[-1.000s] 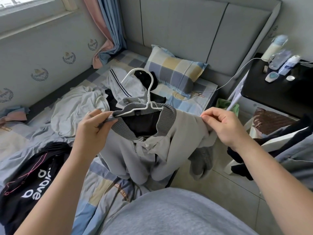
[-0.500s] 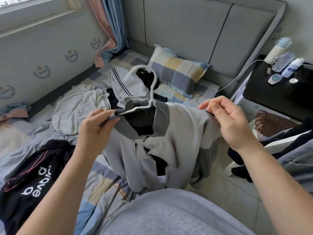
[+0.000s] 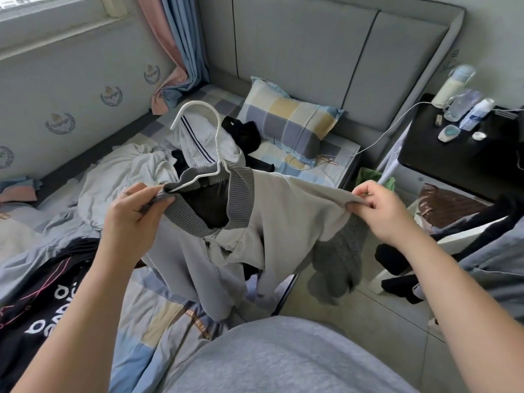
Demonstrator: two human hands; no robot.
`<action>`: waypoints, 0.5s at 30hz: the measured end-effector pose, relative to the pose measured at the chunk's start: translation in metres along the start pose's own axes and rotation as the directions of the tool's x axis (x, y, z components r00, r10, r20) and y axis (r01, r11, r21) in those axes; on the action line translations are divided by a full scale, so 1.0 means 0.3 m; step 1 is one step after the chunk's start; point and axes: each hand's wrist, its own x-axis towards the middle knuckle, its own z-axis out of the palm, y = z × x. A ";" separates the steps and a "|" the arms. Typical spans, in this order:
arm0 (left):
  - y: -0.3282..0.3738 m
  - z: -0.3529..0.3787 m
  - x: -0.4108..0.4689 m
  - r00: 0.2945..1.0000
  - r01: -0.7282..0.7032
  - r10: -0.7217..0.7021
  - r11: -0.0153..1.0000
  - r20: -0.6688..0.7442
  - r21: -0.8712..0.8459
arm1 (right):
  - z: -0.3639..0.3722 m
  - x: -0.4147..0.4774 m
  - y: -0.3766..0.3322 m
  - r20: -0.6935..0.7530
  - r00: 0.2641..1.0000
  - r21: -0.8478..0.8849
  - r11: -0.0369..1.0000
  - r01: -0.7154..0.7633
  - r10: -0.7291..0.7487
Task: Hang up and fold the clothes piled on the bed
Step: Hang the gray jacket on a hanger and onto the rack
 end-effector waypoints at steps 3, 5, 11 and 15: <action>0.005 -0.008 0.010 1.000 0.008 -0.008 1.000 0.007 -0.007 | -0.045 0.025 -0.019 -0.078 0.995 0.017 0.998 0.064 -0.063; 0.012 -0.018 0.014 1.000 0.020 -0.019 0.999 0.013 -0.025 | -0.072 0.038 -0.043 -0.109 0.992 0.097 0.992 0.079 -0.068; 0.034 0.000 0.007 0.998 0.062 -0.059 0.990 0.028 -0.126 | -0.056 0.081 -0.065 -0.067 0.993 0.282 0.956 -0.079 0.102; 0.061 0.025 0.016 1.000 0.030 -0.031 0.990 -0.001 -0.140 | -0.026 0.044 -0.076 -0.027 0.999 0.114 0.992 0.045 -0.042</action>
